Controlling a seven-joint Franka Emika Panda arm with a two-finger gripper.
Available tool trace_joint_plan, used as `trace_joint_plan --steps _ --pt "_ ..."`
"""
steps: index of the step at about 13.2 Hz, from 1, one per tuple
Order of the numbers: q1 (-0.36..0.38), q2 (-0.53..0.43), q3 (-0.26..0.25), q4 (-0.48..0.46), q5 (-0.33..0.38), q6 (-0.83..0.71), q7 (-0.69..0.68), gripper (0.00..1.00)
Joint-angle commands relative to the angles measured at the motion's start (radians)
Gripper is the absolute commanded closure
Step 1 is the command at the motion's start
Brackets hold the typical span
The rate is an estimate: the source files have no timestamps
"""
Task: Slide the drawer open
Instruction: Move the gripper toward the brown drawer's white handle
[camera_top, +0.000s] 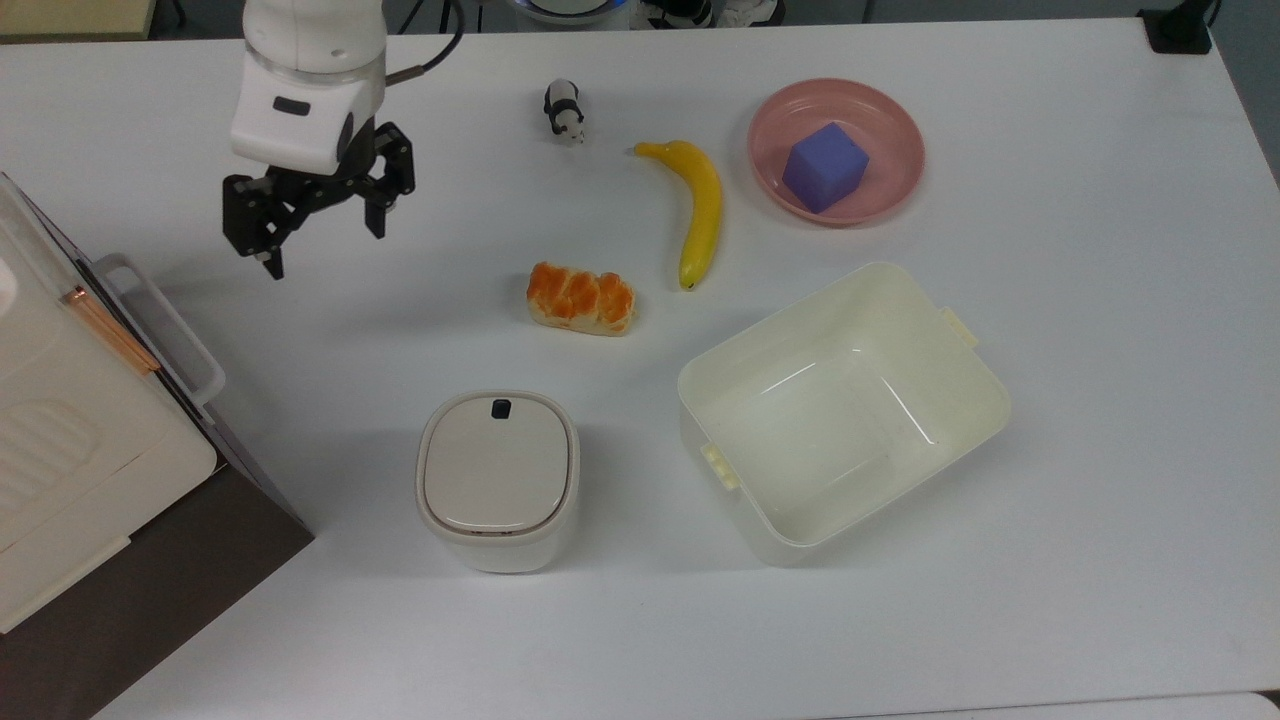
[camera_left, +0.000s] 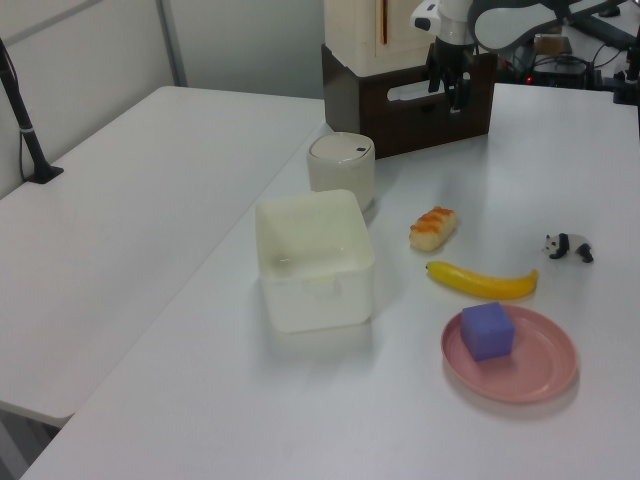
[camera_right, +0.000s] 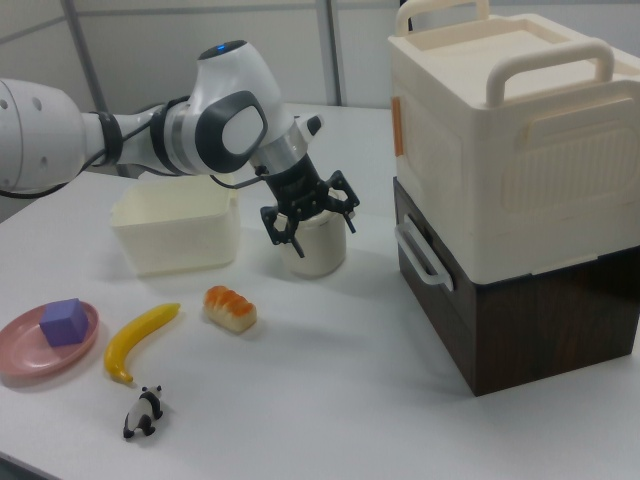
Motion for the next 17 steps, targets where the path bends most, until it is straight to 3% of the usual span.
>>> trace_joint_plan --steps 1,17 --pt "-0.021 0.033 -0.003 0.017 -0.031 0.068 -0.021 0.01" --pt "-0.045 0.076 -0.001 0.029 -0.060 0.118 -0.021 0.00"
